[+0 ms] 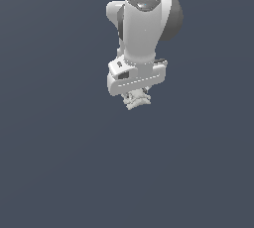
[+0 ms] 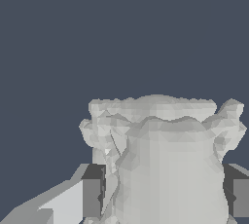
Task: Pick up the object and move it to a goal position.
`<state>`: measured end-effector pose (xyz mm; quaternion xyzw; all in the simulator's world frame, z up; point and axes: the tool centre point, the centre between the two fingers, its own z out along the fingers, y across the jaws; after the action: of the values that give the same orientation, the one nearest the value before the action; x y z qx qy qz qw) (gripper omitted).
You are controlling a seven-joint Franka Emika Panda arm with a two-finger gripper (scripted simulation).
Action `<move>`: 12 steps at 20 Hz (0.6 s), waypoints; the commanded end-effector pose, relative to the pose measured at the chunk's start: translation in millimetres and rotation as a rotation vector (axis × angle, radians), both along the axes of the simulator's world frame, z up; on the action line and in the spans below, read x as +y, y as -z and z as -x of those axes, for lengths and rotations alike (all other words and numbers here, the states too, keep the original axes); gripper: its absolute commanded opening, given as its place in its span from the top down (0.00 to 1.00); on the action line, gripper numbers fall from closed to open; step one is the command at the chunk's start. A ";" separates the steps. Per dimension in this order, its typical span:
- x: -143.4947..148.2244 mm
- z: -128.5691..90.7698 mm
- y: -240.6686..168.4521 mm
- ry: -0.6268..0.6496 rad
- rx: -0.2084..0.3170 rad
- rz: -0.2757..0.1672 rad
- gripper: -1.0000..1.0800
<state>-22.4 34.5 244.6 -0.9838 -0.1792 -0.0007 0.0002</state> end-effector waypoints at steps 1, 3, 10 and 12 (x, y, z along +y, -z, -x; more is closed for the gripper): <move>-2.9 1.2 -29.1 0.000 0.001 0.000 1.00; -5.2 1.5 -51.3 -0.001 0.001 -0.001 1.00; -13.1 1.8 -126.9 -0.001 0.001 -0.001 1.00; -15.4 1.6 -147.8 -0.001 0.001 -0.001 1.00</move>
<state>-23.5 20.8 376.2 -0.9838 -0.1793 -0.0007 0.0006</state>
